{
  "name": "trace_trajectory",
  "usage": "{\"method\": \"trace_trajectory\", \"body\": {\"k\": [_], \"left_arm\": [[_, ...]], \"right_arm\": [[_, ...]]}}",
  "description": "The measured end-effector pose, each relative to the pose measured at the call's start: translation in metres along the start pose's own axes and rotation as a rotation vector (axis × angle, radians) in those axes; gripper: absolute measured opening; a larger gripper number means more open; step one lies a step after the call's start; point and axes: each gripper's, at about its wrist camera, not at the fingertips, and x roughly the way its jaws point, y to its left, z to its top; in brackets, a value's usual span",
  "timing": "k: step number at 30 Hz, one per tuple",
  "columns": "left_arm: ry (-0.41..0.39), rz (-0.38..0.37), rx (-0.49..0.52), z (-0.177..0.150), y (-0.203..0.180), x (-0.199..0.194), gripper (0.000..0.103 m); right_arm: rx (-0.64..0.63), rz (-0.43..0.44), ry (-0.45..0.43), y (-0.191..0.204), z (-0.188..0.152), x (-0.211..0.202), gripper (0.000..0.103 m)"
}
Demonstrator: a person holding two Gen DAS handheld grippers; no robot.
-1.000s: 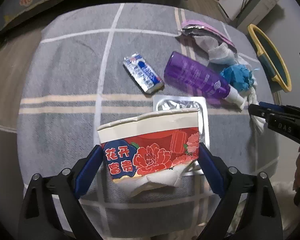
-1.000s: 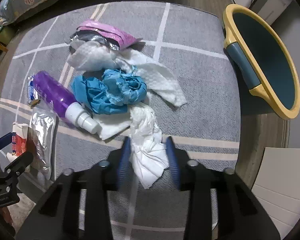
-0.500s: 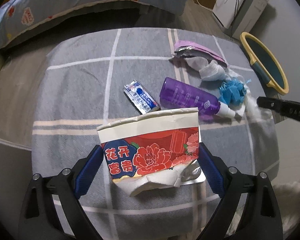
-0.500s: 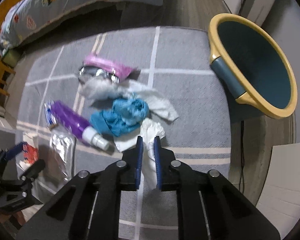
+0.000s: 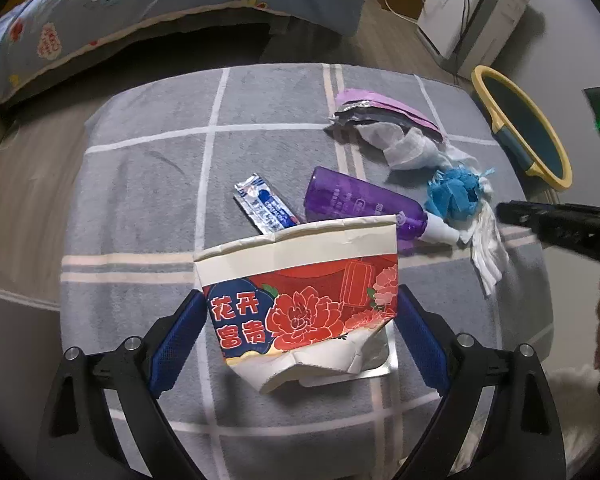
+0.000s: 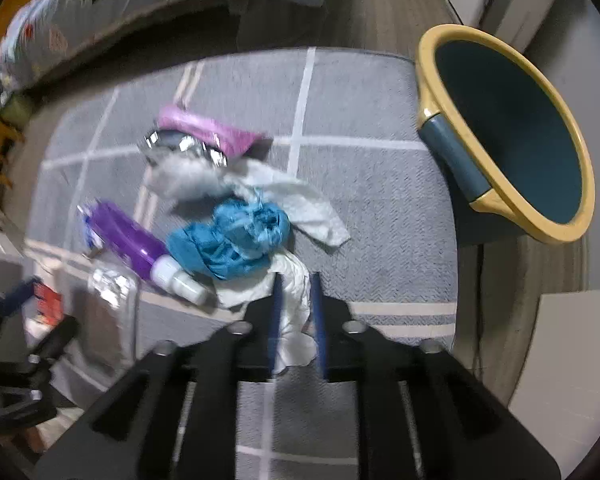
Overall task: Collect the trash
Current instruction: 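Carry the paper cup over the teal bin with the left gripper while the right carries the wipe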
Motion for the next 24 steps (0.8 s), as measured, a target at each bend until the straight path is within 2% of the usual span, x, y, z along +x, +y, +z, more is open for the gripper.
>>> {"method": "trace_trajectory", "body": {"k": [1, 3, 6, 7, 8, 9, 17, 24], "left_arm": [[0.002, 0.002, 0.003, 0.000, 0.000, 0.001, 0.092], [0.005, 0.004, 0.007, 0.000, 0.000, 0.001, 0.092], [0.005, 0.001, 0.000, 0.000, 0.001, 0.000, 0.092], [0.004, -0.001, -0.002, 0.000, 0.001, 0.000, 0.092], [0.003, -0.002, 0.000, 0.000, 0.001, 0.000, 0.092], [0.002, -0.002, 0.003, 0.000, 0.000, 0.000, 0.092], [-0.052, -0.008, 0.014, 0.008, -0.004, -0.012, 0.092], [-0.161, -0.020, 0.069, 0.029, -0.023, -0.042, 0.092]], "right_arm": [[-0.002, -0.002, 0.007, 0.001, 0.000, 0.004, 0.043], [-0.011, -0.015, 0.017, 0.003, 0.001, 0.011, 0.052], [0.005, 0.008, 0.038, 0.001, 0.000, 0.022, 0.054], [0.003, 0.006, 0.029, 0.001, 0.000, 0.022, 0.048], [-0.007, 0.010, 0.025, 0.002, 0.001, 0.021, 0.036], [-0.020, 0.026, 0.027, 0.003, 0.002, 0.020, 0.014], [0.021, 0.052, -0.047, -0.003, 0.006, -0.022, 0.013], [0.007, 0.051, -0.197, -0.028, 0.027, -0.088, 0.013]]}}
